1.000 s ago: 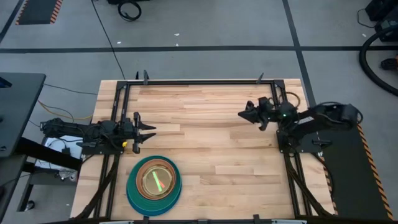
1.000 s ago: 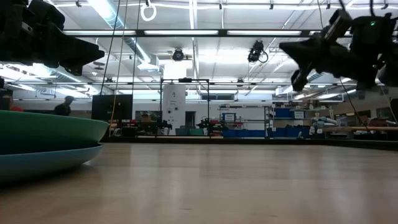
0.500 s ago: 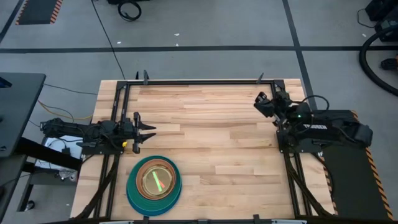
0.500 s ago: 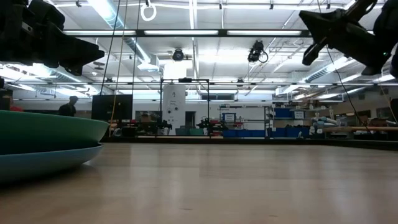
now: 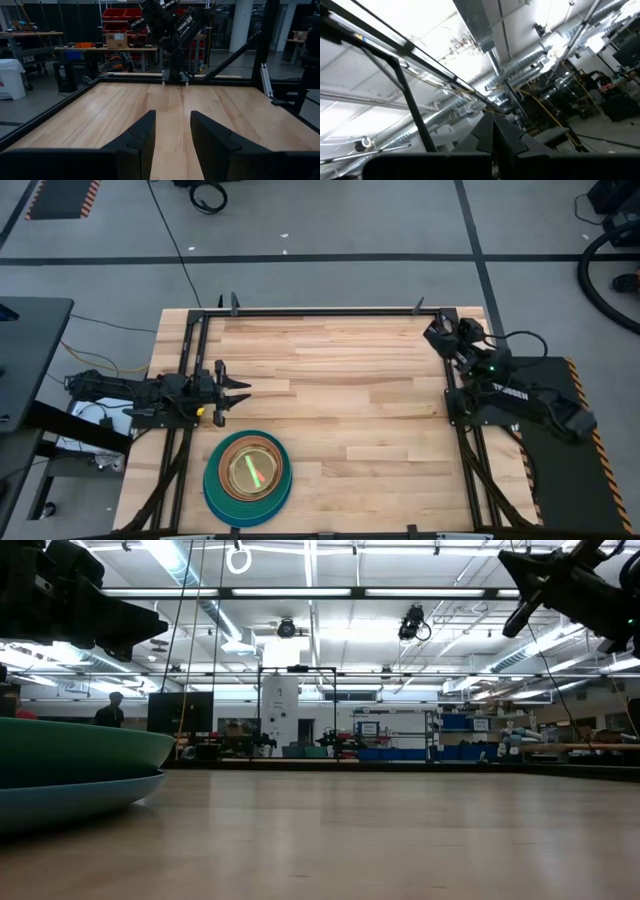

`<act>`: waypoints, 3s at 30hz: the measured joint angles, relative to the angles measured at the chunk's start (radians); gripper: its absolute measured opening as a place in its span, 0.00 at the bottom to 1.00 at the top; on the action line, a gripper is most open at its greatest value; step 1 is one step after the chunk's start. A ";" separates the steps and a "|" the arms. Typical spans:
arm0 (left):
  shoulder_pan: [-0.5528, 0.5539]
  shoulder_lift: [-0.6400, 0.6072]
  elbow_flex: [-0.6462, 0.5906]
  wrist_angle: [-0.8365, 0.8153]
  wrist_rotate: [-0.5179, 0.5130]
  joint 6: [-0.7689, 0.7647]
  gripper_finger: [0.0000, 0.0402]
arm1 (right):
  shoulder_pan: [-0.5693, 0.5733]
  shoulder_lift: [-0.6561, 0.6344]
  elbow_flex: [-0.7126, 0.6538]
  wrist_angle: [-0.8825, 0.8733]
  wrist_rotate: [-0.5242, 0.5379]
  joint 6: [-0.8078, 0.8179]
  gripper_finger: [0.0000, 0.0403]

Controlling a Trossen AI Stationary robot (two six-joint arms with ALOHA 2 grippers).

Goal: Stack plastic plates
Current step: Return to Home Position

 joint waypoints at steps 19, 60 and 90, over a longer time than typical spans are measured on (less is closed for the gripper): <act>0.000 0.000 0.000 0.000 0.000 0.000 0.32 | 0.457 -0.030 0.011 -0.380 0.431 -0.496 0.03; 0.000 0.000 0.000 0.000 0.000 0.000 0.32 | 0.961 -0.404 0.203 -1.346 0.821 -0.807 0.03; 0.002 0.000 0.000 -0.006 -0.001 -0.140 0.32 | 0.958 -0.709 0.051 -1.501 0.803 -0.996 0.03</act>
